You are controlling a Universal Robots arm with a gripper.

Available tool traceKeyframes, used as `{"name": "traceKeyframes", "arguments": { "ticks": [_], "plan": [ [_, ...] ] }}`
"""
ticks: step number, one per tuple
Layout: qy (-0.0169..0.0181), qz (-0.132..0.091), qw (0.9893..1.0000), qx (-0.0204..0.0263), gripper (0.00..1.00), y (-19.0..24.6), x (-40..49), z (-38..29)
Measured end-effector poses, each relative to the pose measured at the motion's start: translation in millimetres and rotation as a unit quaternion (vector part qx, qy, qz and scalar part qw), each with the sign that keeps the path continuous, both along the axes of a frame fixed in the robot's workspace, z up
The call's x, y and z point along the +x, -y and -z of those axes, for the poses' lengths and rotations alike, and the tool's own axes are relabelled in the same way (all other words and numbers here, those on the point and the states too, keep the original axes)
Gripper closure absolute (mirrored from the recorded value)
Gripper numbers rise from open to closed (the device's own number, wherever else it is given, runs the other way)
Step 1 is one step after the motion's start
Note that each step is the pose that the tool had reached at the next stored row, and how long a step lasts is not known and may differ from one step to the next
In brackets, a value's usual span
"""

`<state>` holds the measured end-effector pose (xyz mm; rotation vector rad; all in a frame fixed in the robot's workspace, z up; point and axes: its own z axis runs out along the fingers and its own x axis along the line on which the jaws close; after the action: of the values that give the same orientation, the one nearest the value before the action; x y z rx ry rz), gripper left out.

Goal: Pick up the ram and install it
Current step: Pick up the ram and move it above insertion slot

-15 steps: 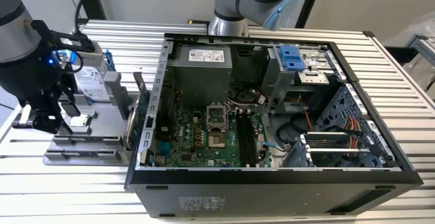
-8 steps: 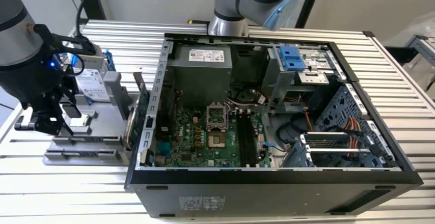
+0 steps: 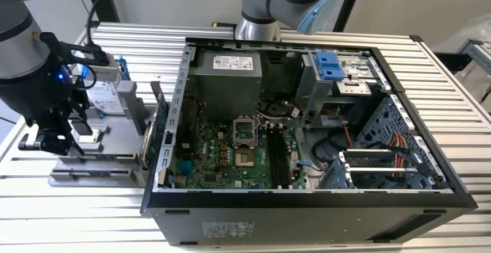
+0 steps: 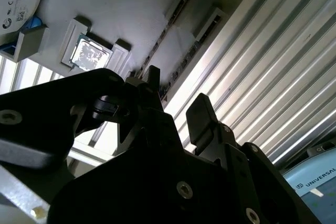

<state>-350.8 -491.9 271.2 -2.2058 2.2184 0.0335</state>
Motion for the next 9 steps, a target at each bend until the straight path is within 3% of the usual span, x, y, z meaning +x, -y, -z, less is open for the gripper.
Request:
{"name": "traceKeyframes", "arguments": {
  "ticks": [9],
  "plan": [
    [0.0001, 0.001, 1.0000, 0.0001, 0.00, 2.0, 0.1, 4.6]
  ]
}}
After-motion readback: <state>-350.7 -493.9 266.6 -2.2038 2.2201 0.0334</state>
